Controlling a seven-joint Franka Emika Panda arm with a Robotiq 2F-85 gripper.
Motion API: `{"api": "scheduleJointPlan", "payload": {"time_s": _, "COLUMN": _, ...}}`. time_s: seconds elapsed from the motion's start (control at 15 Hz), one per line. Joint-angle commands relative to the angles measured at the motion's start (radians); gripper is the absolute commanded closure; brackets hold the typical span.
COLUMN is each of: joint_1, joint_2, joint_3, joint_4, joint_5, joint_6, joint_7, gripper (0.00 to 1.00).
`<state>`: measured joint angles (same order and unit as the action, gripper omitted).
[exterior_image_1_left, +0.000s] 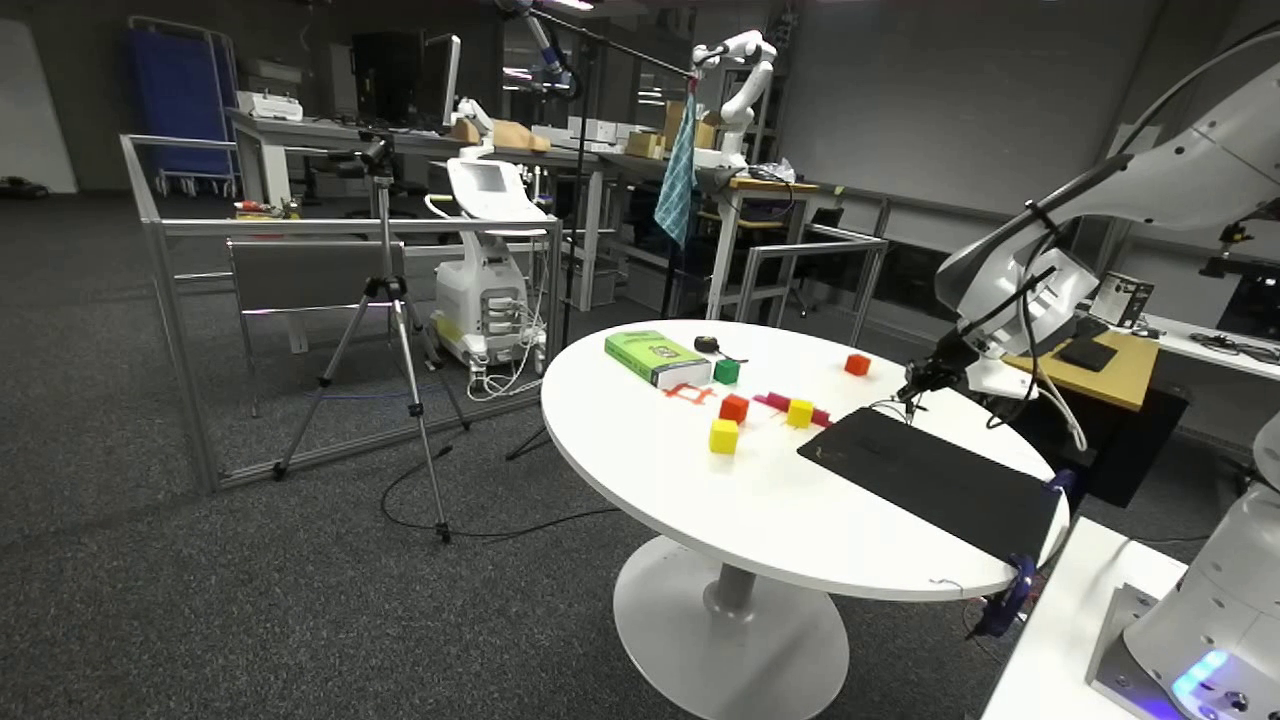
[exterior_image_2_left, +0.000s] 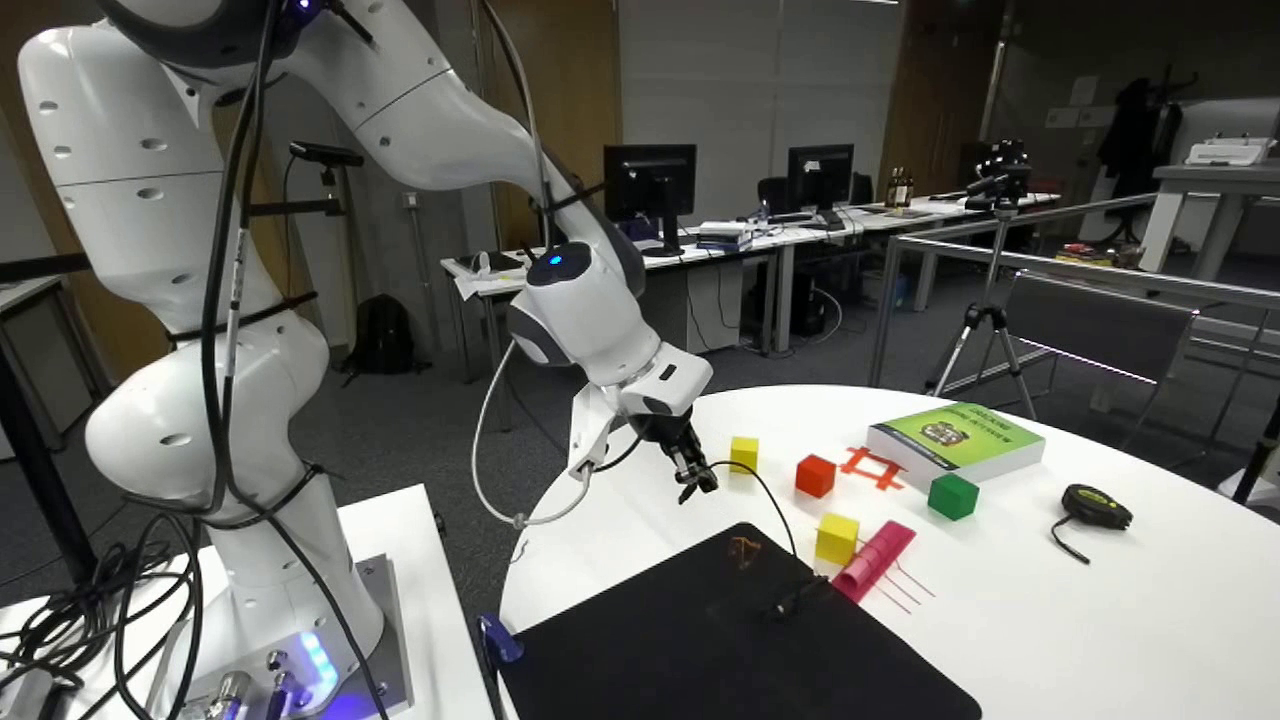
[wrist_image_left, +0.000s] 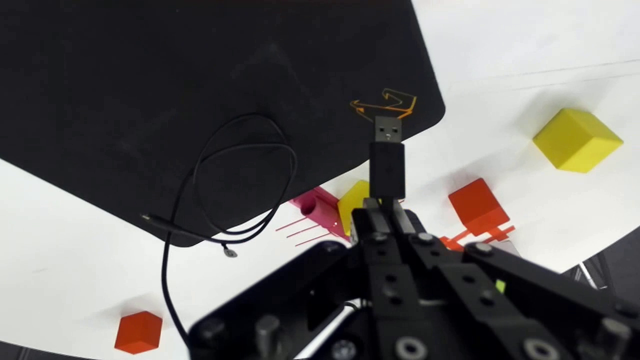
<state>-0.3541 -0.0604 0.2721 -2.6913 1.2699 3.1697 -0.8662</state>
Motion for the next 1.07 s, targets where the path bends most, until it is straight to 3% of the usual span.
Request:
{"api": "scheduleJointPlan", "payload": {"time_s": 0.0, "joint_1": 0.052, "joint_2": -0.056, "joint_3": 0.068, "joint_4": -0.067, "joint_5": 0.011, "joint_6": 0.058, "joint_7": 0.107, "gripper": 0.99}}
{"api": "scheduleJointPlan", "payload": {"time_s": 0.33, "joint_1": 0.106, "joint_2": -0.082, "joint_3": 0.15, "joint_4": -0.102, "joint_5": -0.009, "joint_6": 0.017, "joint_7": 0.207, "gripper": 0.99}}
{"api": "scheduleJointPlan", "payload": {"time_s": 0.53, "joint_1": 0.117, "joint_2": -0.061, "joint_3": 0.197, "joint_4": -0.129, "joint_5": -0.088, "joint_6": 0.016, "joint_7": 0.224, "gripper": 0.99}}
{"api": "scheduleJointPlan", "payload": {"time_s": 0.67, "joint_1": 0.108, "joint_2": 0.006, "joint_3": 0.235, "joint_4": -0.089, "joint_5": -0.083, "joint_6": 0.042, "joint_7": 0.188, "gripper": 0.99}}
{"api": "scheduleJointPlan", "payload": {"time_s": 0.73, "joint_1": 0.11, "joint_2": 0.017, "joint_3": 0.251, "joint_4": -0.089, "joint_5": -0.089, "joint_6": 0.052, "joint_7": 0.193, "gripper": 0.71}}
{"api": "scheduleJointPlan", "payload": {"time_s": 0.87, "joint_1": 0.112, "joint_2": 0.037, "joint_3": 0.276, "joint_4": -0.088, "joint_5": -0.093, "joint_6": 0.075, "joint_7": 0.187, "gripper": 0.64}}
{"api": "scheduleJointPlan", "payload": {"time_s": 1.0, "joint_1": 0.108, "joint_2": 0.054, "joint_3": 0.288, "joint_4": -0.087, "joint_5": -0.097, "joint_6": 0.085, "joint_7": 0.177, "gripper": 0.49}}
